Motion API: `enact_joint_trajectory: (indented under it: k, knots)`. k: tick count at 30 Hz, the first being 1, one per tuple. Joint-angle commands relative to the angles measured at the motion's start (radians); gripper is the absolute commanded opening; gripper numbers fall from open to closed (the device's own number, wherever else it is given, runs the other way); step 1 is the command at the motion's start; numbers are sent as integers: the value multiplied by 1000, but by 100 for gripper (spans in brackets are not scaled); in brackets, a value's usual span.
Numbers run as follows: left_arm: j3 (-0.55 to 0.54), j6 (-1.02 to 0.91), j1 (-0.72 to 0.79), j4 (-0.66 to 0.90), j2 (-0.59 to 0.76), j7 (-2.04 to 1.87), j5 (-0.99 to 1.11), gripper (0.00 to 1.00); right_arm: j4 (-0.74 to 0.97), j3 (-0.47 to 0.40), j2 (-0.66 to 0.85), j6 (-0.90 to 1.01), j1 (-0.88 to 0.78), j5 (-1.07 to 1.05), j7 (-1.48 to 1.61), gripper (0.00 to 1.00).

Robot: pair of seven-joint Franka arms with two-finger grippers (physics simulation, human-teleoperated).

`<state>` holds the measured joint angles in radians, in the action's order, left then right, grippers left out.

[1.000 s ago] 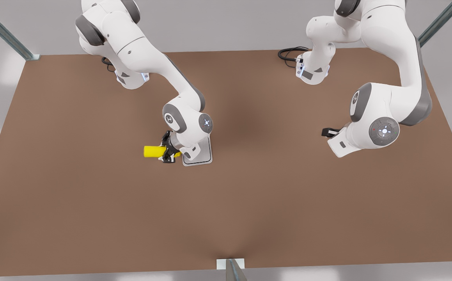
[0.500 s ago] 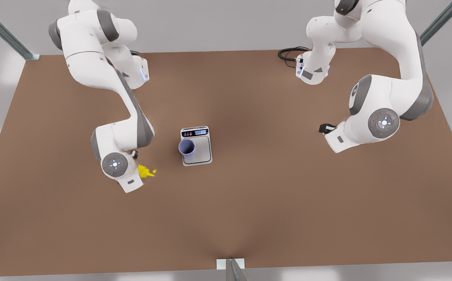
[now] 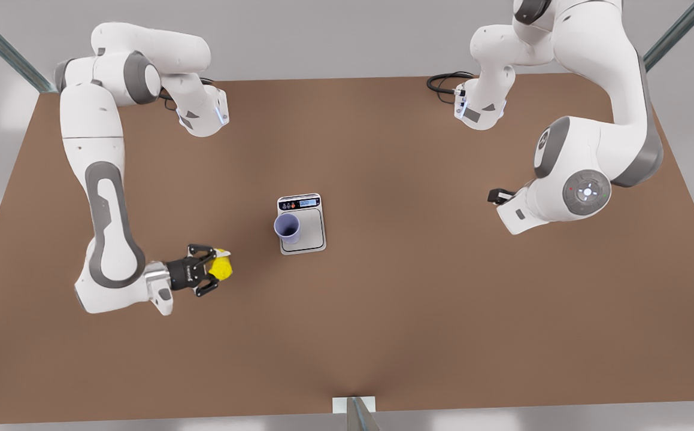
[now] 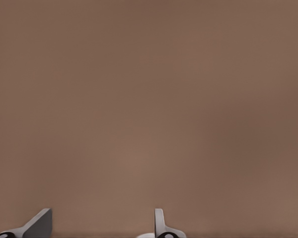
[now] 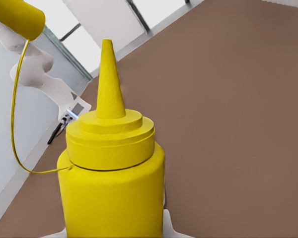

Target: Move cup to the weight, pick up sauce bottle, pour sauce

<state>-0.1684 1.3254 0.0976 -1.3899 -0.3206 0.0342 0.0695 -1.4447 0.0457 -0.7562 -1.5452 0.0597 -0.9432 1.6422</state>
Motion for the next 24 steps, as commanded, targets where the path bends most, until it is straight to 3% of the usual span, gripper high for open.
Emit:
enact_joint_trajectory:
  k: [1, 11, 24]
  knots:
    - [0, -6, -1, 0, 2, -4, 1, 100, -3, 0, -40, 8, 12, -135, 938, 54]
    - [0, -15, -1, 0, 5, -17, 1, 100, -25, -1, -126, 10, 37, -215, 1116, 54]
    - [-2, -20, -1, 0, 5, -45, -3, 100, -32, -1, -170, -9, 26, -221, 1130, 54]
